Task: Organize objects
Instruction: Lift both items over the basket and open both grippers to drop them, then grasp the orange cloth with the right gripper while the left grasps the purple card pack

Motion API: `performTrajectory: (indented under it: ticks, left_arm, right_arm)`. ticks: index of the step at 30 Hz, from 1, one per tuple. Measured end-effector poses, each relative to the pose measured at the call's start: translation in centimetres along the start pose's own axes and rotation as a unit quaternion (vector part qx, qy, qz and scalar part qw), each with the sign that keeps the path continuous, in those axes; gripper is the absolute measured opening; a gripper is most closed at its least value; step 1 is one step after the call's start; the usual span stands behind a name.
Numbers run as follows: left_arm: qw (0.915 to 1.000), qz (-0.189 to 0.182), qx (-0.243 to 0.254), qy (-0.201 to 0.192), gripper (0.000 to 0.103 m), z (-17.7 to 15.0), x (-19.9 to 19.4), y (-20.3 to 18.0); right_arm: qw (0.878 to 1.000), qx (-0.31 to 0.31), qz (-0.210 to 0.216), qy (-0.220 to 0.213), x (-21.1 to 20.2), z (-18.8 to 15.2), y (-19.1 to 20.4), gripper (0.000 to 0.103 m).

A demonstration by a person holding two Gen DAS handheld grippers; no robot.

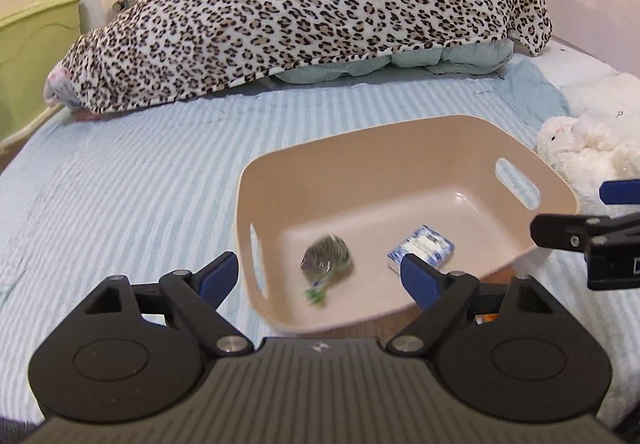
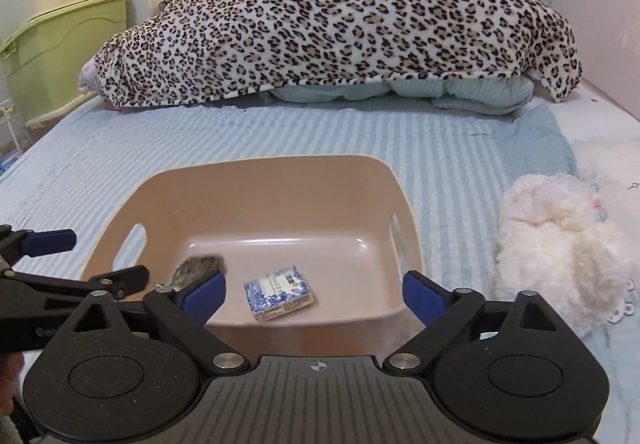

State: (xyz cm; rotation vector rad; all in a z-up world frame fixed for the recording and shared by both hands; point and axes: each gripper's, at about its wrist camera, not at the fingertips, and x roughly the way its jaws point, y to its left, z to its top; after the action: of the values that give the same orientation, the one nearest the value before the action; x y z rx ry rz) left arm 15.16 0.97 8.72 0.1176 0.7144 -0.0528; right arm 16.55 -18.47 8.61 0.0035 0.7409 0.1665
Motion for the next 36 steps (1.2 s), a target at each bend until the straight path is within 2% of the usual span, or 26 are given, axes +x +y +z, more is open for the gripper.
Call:
performTrajectory:
  ticks: [3,7,12,20,25,33,36]
  left_arm:
    - [0.9999,-0.01,-0.005,0.009,0.089,-1.0,-1.0,0.6]
    - [0.9999,0.002,-0.003,0.015,0.089,-2.7,-2.0,1.1]
    - [0.999,-0.001,-0.012,0.043,0.089,-5.2,-2.0,1.9]
    - [0.9959,-0.004,-0.003,0.09,0.089,-8.1,-0.4,2.4]
    - [0.9944,-0.003,0.006,0.105,0.089,-9.1,1.1,2.6]
    - [0.9899,-0.027,0.01,0.139,0.088,-10.6,3.2,2.7]
    - [0.9888,-0.037,0.004,0.145,0.084,-10.7,3.6,2.7]
  right_arm:
    - [1.0,-0.009,-0.007,0.005,-1.0,-0.9,0.0,0.099]
    - [1.0,-0.016,-0.016,0.012,-2.1,-2.4,-0.4,0.1]
    - [0.999,-0.019,-0.027,0.039,-2.0,-4.3,-1.0,0.1]
    - [0.995,-0.017,-0.035,0.088,-0.2,-6.8,-1.4,0.1]
    - [0.993,-0.023,-0.04,0.112,1.4,-7.9,-1.6,0.1]
    - [0.988,-0.04,-0.039,0.142,4.8,-8.6,-1.5,0.1]
    - [0.988,-0.042,-0.039,0.143,5.6,-8.8,-1.5,0.1]
